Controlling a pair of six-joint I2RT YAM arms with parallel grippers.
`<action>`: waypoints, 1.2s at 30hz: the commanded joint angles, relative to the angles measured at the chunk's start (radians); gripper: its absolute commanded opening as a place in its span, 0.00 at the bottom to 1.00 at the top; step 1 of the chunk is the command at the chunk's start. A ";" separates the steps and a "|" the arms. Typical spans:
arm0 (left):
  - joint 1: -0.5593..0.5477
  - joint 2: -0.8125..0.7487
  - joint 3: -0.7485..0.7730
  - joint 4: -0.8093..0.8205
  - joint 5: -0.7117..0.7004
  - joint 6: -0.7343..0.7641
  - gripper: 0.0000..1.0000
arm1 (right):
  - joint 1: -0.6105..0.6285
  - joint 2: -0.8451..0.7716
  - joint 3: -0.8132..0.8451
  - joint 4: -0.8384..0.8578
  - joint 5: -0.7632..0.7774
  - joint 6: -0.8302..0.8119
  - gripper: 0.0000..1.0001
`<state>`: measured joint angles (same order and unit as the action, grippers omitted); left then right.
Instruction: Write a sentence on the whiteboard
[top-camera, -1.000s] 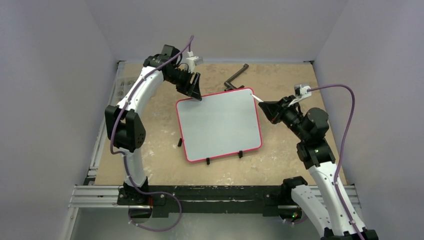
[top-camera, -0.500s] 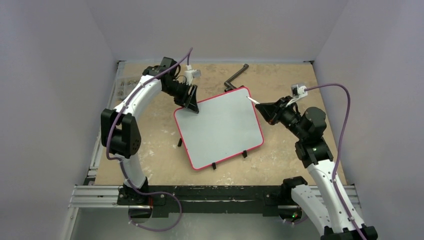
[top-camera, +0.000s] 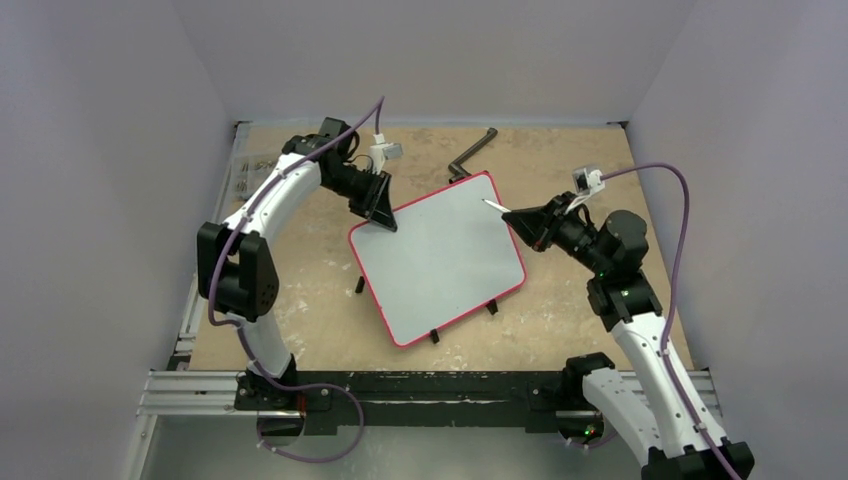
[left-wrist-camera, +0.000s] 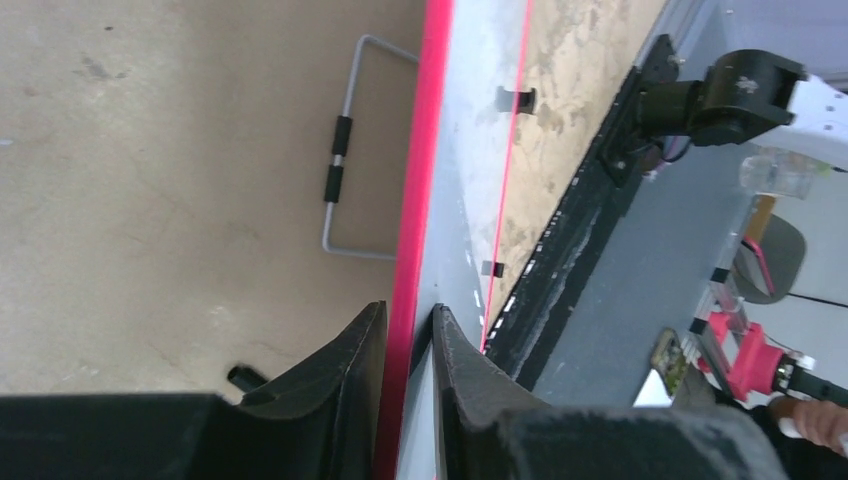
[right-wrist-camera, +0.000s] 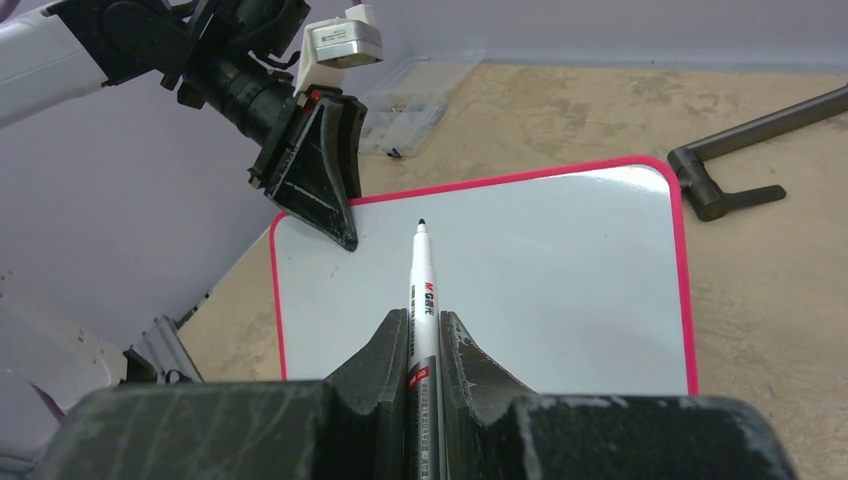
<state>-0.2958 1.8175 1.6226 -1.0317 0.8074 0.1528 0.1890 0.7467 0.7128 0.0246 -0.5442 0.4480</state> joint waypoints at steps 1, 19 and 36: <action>-0.017 -0.056 -0.001 -0.007 0.027 0.036 0.15 | 0.002 0.009 -0.004 0.068 -0.068 0.018 0.00; -0.094 -0.139 -0.079 0.005 -0.161 0.124 0.00 | 0.026 -0.006 -0.113 0.253 -0.230 0.083 0.00; -0.189 -0.273 -0.241 0.150 -0.394 0.088 0.00 | 0.151 -0.068 -0.192 0.319 -0.226 0.033 0.00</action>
<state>-0.4351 1.5402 1.4521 -0.9142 0.6899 0.1337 0.3023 0.6849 0.5102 0.2848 -0.7753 0.5114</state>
